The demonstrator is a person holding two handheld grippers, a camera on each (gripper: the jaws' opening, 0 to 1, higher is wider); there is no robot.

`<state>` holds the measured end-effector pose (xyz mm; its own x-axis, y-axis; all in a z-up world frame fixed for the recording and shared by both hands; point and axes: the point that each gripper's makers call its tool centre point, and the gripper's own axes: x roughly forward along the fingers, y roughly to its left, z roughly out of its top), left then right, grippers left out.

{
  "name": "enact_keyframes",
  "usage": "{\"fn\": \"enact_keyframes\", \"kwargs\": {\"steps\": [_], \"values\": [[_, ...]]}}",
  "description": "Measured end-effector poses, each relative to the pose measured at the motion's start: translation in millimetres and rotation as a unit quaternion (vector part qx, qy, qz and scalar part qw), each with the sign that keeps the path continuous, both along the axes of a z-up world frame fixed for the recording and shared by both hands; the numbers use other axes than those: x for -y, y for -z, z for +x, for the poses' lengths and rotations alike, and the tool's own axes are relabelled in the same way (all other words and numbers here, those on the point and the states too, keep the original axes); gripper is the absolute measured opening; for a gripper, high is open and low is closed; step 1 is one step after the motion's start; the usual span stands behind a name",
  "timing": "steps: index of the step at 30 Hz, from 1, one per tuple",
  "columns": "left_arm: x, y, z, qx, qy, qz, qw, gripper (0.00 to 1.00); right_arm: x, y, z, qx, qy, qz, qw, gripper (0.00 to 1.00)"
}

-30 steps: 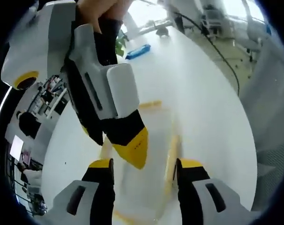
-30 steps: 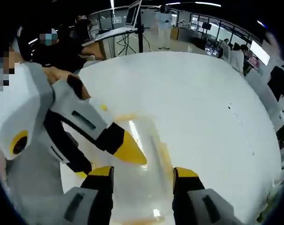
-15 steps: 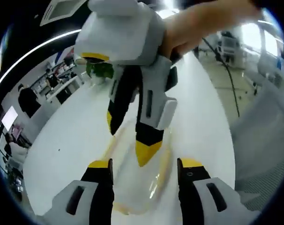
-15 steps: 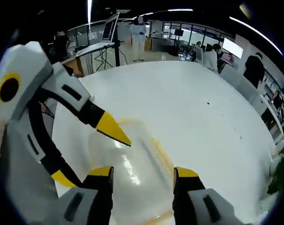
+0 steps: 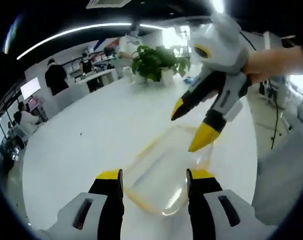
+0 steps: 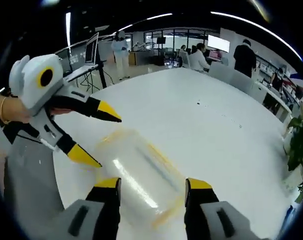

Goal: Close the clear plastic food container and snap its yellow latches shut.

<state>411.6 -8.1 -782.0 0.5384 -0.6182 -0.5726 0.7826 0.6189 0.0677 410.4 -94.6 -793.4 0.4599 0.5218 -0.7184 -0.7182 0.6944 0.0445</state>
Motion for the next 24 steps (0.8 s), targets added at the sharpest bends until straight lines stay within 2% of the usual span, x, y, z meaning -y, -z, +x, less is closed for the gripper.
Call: {"fn": "enact_keyframes", "kwargs": {"steps": [4, 14, 20, 23, 24], "values": [[-0.9, 2.0, -0.7, -0.024, -0.010, -0.028, 0.9993, 0.48, 9.7, 1.0, -3.3, -0.003, 0.027, 0.009, 0.9996, 0.49], [-15.5, 9.8, 2.4, -0.045, -0.045, -0.034, 0.9973, 0.47, 21.2, 11.2, -12.0, -0.024, 0.064, 0.019, 0.9975, 0.49], [-18.5, 15.9, -5.3, -0.090, -0.075, -0.063, 0.9911, 0.47, 21.2, 19.9, -21.2, -0.050, 0.066, 0.028, 0.9962, 0.48], [-19.0, 20.4, -6.3, -0.099, -0.084, -0.066, 0.9894, 0.47, 23.3, 23.0, -22.4, -0.053, 0.071, 0.027, 0.9957, 0.48], [-19.1, 21.8, -6.7, -0.104, -0.087, -0.069, 0.9883, 0.47, 22.8, 23.0, -21.8, -0.055, 0.078, 0.037, 0.9947, 0.48]]}}
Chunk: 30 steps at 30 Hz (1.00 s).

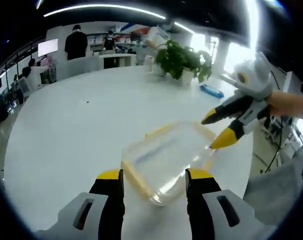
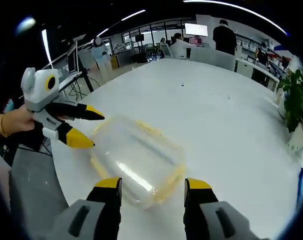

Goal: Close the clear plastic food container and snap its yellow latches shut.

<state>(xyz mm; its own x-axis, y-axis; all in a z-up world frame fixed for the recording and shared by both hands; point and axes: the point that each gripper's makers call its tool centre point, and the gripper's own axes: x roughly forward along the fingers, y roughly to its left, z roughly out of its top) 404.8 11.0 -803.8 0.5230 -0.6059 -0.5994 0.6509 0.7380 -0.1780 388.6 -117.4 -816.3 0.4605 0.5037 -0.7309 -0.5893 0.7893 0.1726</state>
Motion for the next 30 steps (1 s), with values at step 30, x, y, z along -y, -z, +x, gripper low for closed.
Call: {"fn": "enact_keyframes", "kwargs": {"steps": [30], "values": [[4.1, 12.2, -0.1, -0.056, -0.051, -0.032, 0.9966, 0.46, -6.5, 4.9, 6.5, -0.042, 0.044, 0.036, 0.9975, 0.45]]}}
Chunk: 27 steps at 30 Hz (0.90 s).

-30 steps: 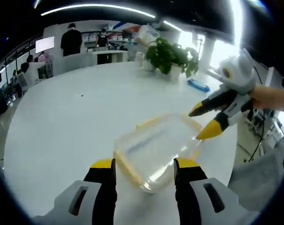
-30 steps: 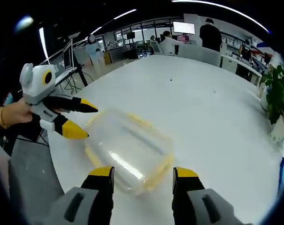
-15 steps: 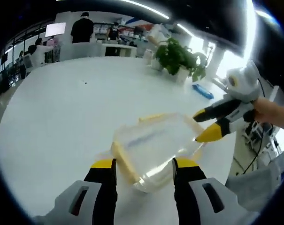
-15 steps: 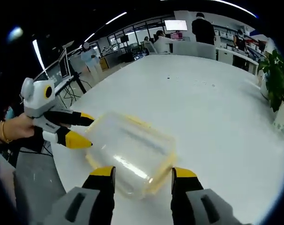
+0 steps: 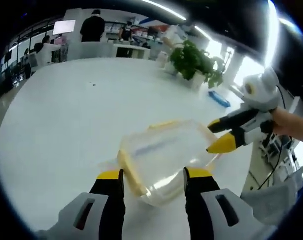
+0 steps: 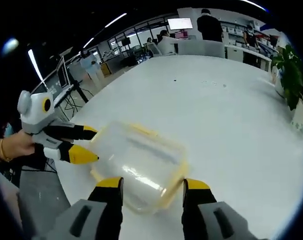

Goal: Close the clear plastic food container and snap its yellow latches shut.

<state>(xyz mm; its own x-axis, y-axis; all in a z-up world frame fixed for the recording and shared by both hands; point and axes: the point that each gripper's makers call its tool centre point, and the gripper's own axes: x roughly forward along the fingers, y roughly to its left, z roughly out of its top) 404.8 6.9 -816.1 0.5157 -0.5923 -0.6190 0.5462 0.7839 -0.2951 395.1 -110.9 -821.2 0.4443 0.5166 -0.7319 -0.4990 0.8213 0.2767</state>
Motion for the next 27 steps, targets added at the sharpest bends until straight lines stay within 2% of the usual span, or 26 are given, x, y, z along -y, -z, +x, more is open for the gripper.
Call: {"fn": "enact_keyframes", "kwargs": {"steps": [3, 7, 9, 13, 14, 15, 17, 18, 23, 27], "values": [[1.2, 0.3, -1.2, 0.003, 0.006, 0.011, 0.9999, 0.45, -0.3, 1.0, -0.4, -0.010, 0.010, 0.005, 0.9999, 0.44], [0.6, 0.5, -2.8, -0.005, 0.018, 0.012, 0.9998, 0.46, -1.3, 1.2, -0.4, -0.012, 0.020, 0.008, 0.9997, 0.44], [0.5, 0.8, -2.5, -0.010, 0.019, 0.011, 0.9997, 0.46, -1.4, 2.2, -0.9, -0.023, 0.030, 0.020, 0.9991, 0.43], [0.8, 1.4, -2.4, -0.013, 0.022, 0.011, 0.9996, 0.46, -1.6, 2.6, 0.4, -0.021, 0.029, 0.016, 0.9992, 0.43], [1.0, 2.1, -1.8, -0.017, 0.023, 0.009, 0.9995, 0.44, -1.6, 2.7, 0.2, -0.022, 0.028, 0.016, 0.9992, 0.43], [3.3, 10.3, -2.0, -0.039, 0.013, -0.004, 0.9992, 0.45, -3.0, 3.1, 1.1, -0.023, 0.028, 0.021, 0.9991, 0.43], [2.9, 14.9, -1.0, -0.050, 0.013, -0.008, 0.9986, 0.45, -2.2, 3.6, 0.2, -0.028, 0.026, 0.020, 0.9991, 0.43], [3.1, 12.9, -0.9, -0.039, 0.019, -0.001, 0.9991, 0.45, -1.9, 4.0, -0.3, -0.028, 0.026, 0.019, 0.9991, 0.43], [4.4, 12.9, 1.0, -0.037, 0.017, -0.003, 0.9992, 0.45, -1.2, 3.5, 0.2, -0.028, 0.026, 0.024, 0.9990, 0.43], [3.9, 10.6, 1.1, -0.035, 0.021, -0.002, 0.9992, 0.45, 0.7, 3.5, 2.0, -0.042, 0.022, 0.028, 0.9984, 0.40]]}}
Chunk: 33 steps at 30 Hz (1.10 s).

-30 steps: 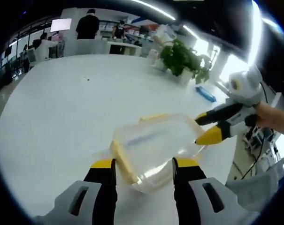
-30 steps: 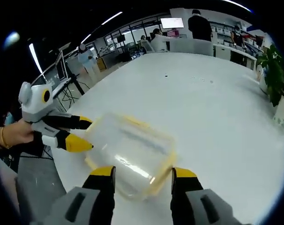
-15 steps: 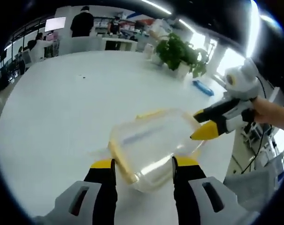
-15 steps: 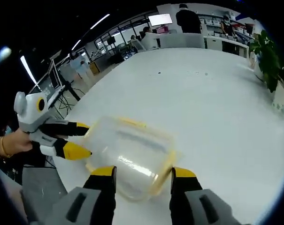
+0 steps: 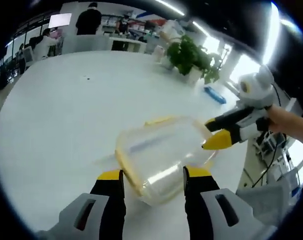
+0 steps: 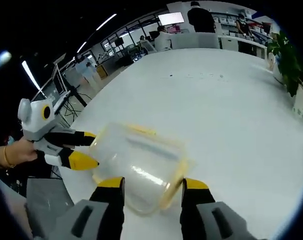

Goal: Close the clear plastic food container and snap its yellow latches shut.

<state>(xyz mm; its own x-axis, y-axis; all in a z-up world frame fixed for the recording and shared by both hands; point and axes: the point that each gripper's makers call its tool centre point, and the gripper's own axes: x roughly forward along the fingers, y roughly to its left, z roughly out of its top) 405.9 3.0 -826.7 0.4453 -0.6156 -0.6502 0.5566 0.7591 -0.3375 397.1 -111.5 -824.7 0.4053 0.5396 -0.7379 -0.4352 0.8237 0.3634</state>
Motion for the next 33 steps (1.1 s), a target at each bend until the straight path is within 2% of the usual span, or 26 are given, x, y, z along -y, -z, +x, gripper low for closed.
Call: {"fn": "enact_keyframes", "kwargs": {"steps": [4, 5, 6, 7, 8, 9, 21, 28, 33], "values": [[0.1, -3.0, -1.3, 0.001, -0.002, 0.000, 1.0000, 0.44, 1.6, 0.0, 0.0, -0.010, -0.007, 0.009, 0.9999, 0.37], [0.5, -3.7, 1.2, 0.007, -0.004, 0.000, 1.0000, 0.45, -10.2, -5.2, 7.4, 0.007, -0.015, 0.048, 0.9987, 0.37], [-0.7, -2.3, 1.3, 0.005, -0.005, 0.001, 1.0000, 0.45, -1.6, -4.0, 6.5, -0.005, -0.009, 0.037, 0.9993, 0.37], [-1.0, -3.0, 0.9, 0.006, -0.004, 0.001, 1.0000, 0.45, -5.8, -5.3, 5.2, -0.037, 0.028, 0.067, 0.9967, 0.38], [-0.8, -3.2, 0.7, 0.006, -0.004, 0.002, 1.0000, 0.45, 2.0, -4.6, 5.7, -0.006, -0.008, 0.039, 0.9992, 0.38], [-1.2, -3.5, 0.3, 0.006, -0.004, 0.002, 1.0000, 0.45, 2.3, -6.5, 4.4, -0.016, 0.003, 0.044, 0.9989, 0.38], [-1.6, -5.7, 0.3, 0.015, -0.011, 0.000, 0.9998, 0.45, 1.3, -2.1, -3.2, -0.005, 0.011, 0.041, 0.9991, 0.39], [-10.1, -6.2, 8.5, 0.015, -0.009, 0.000, 0.9999, 0.46, -8.7, 0.3, 4.5, 0.001, 0.017, 0.041, 0.9990, 0.39], [-17.3, -6.3, 19.2, 0.020, -0.024, -0.001, 0.9995, 0.46, -15.7, 0.9, 15.2, 0.002, 0.015, 0.037, 0.9992, 0.39]]}}
